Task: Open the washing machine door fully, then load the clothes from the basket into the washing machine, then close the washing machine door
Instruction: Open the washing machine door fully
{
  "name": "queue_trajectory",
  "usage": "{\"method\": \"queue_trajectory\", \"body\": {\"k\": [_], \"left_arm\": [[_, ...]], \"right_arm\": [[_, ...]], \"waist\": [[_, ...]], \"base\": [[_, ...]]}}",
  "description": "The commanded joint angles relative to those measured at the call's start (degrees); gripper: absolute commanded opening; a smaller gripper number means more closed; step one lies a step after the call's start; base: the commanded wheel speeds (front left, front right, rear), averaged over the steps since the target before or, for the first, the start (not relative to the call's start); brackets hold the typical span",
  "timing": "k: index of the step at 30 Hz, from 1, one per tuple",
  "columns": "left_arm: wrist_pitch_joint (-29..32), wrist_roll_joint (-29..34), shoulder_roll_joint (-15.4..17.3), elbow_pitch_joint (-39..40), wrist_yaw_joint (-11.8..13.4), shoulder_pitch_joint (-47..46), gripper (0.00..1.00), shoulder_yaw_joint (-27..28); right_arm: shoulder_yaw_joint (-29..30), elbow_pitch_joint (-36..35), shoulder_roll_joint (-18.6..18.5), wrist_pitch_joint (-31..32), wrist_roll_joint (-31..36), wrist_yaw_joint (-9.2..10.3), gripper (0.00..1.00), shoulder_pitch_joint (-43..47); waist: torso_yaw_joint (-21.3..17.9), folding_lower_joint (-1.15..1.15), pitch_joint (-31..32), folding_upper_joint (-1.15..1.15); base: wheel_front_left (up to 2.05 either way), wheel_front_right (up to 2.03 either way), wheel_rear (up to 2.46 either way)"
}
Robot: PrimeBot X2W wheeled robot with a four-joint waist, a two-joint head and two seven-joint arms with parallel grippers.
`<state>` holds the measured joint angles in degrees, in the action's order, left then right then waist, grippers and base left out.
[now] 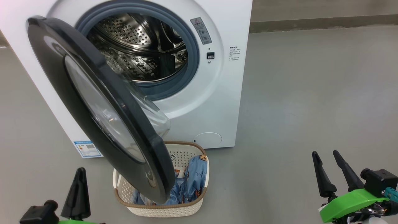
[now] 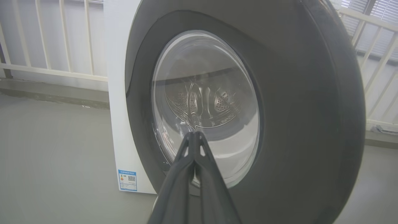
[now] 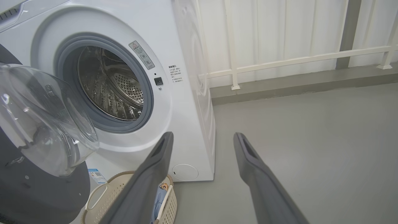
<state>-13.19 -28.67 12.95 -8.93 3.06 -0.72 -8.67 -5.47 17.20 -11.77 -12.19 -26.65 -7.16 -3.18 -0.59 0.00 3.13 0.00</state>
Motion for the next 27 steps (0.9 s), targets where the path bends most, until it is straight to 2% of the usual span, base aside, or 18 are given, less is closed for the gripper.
{"method": "queue_trajectory", "body": {"k": [1,11,18,23,27], "left_arm": [[-0.88,0.12,0.80,2.57,-0.10,-2.30,0.00,1.91],[-1.31,1.57,-0.70,14.00,-0.38,-4.64,0.00,0.20],[1.53,1.77,-2.16,21.91,-1.29,-7.67,0.00,-3.99],[4.58,1.46,-3.77,23.17,-2.83,-8.60,0.00,-9.06],[6.15,0.92,-5.09,21.29,-3.88,-8.92,0.00,-12.34]], "right_arm": [[-1.08,-1.16,-0.74,-0.44,0.81,-0.33,1.00,-2.33],[-0.96,-1.24,-0.51,-0.26,0.96,-0.33,1.00,-2.06],[-1.48,-1.14,-0.13,-0.12,1.02,-0.33,1.00,-2.30],[-1.84,-0.94,0.12,-0.23,0.92,-0.33,1.00,-2.32],[-2.11,-0.72,0.25,-0.32,0.81,-0.33,1.00,-2.48]], "waist": [[0.01,0.00,0.05,0.00],[0.28,0.00,0.15,0.00],[-0.19,0.00,0.10,0.00],[-0.99,0.00,-0.22,0.00],[-1.75,0.00,-0.69,0.00]], "base": [[0.00,0.00,0.00],[0.00,0.00,0.00],[0.00,0.00,0.00],[0.00,0.00,0.00],[0.00,0.00,0.00]]}}
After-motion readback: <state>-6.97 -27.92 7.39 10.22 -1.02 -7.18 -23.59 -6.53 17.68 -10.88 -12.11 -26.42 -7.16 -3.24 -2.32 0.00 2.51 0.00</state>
